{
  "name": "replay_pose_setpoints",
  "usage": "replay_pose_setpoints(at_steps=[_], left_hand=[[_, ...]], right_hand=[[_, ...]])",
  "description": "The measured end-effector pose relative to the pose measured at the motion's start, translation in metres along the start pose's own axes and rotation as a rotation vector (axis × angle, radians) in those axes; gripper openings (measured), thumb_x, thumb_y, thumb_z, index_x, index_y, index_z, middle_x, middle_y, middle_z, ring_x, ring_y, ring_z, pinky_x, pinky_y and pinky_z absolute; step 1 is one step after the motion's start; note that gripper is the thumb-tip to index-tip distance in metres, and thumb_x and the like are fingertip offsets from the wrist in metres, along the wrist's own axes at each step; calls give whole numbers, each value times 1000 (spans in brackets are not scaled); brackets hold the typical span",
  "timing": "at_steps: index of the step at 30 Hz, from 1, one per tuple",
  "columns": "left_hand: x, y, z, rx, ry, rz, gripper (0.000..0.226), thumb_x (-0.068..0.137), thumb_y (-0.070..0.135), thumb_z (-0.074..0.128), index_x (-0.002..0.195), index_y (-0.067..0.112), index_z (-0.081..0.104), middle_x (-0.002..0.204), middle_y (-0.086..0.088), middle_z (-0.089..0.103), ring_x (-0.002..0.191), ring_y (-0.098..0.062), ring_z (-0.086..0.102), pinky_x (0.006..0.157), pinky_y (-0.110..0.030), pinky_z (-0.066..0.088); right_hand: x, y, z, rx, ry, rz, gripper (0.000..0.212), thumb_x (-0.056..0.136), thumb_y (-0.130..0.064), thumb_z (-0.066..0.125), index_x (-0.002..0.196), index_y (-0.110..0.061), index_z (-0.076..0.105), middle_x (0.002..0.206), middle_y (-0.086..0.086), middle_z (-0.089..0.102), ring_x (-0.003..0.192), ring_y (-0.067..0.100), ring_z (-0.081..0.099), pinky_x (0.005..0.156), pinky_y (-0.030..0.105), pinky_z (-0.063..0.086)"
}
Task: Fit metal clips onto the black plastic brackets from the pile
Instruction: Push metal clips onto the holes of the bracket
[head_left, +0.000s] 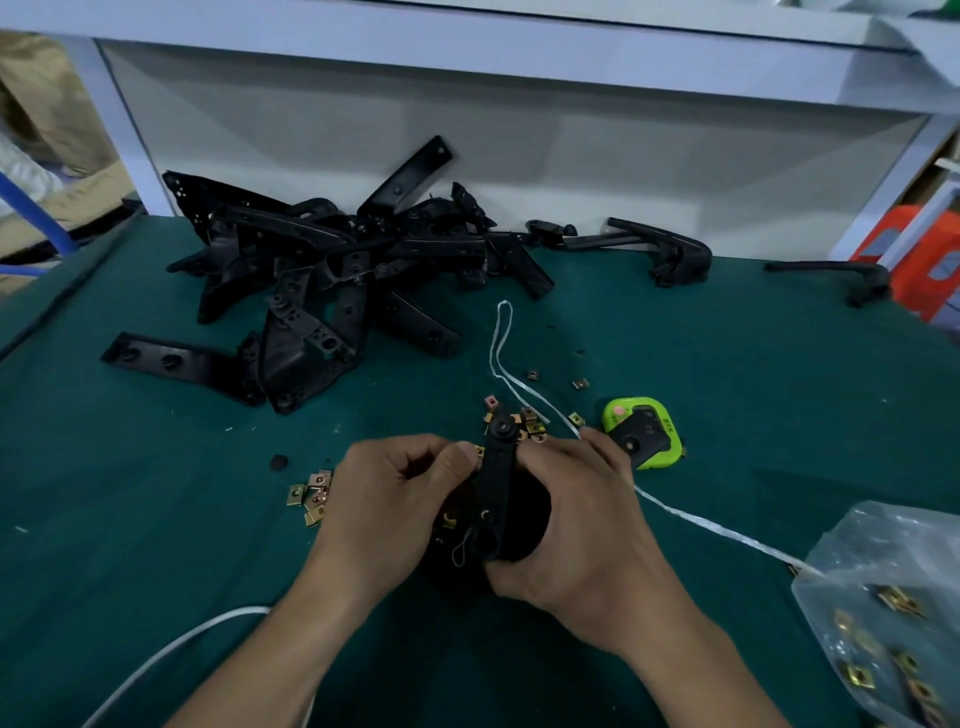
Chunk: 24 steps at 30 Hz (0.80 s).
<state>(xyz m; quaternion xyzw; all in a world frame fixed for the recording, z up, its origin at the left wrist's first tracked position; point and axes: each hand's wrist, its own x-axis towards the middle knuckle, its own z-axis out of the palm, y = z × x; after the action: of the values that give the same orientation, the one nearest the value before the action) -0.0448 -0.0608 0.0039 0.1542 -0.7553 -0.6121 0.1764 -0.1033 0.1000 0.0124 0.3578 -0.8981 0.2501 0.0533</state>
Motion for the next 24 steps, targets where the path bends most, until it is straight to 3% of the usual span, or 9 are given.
replay_pose_setpoints(at_steps=[9,13,17,19,21,24], left_hand=[[-6,4,1,-238,-23,-85,32,86,35,72,70,8,76,66,-19,66,63,-20,56,64,-36,42],[-12,6,3,-135,-24,-2,36,83,45,69,70,12,77,70,-22,68,60,-17,56,58,-34,43],[-14,6,3,53,16,97,30,93,42,66,71,25,77,57,-2,65,52,-2,52,49,-19,40],[-15,8,3,82,34,133,23,95,49,60,83,40,78,65,16,70,59,6,61,54,-11,44],[-14,9,2,131,78,153,16,98,41,63,98,53,74,80,24,74,75,5,69,63,-7,48],[-12,6,-5,302,183,132,26,92,27,70,99,52,74,78,30,71,75,6,68,67,-2,43]], right_hand=[[0,-5,-5,-122,6,-118,45,52,-52,70,81,-36,39,71,-20,45,86,5,50,115,31,22],[-2,-8,-5,-148,11,-109,48,52,-53,72,82,-35,39,72,-18,49,84,6,52,115,32,21],[-3,-7,-3,-111,0,-90,52,47,-55,71,84,-35,40,74,-20,49,85,5,52,114,28,19],[-1,-6,0,-69,32,-53,49,49,-58,68,85,-36,44,77,-21,51,87,3,52,113,26,19],[1,-1,1,-78,96,16,45,51,-60,65,84,-34,46,76,-19,53,87,5,52,109,26,22],[3,12,-1,-82,200,117,44,52,-55,72,79,-31,47,72,-16,51,84,7,49,108,25,23]])
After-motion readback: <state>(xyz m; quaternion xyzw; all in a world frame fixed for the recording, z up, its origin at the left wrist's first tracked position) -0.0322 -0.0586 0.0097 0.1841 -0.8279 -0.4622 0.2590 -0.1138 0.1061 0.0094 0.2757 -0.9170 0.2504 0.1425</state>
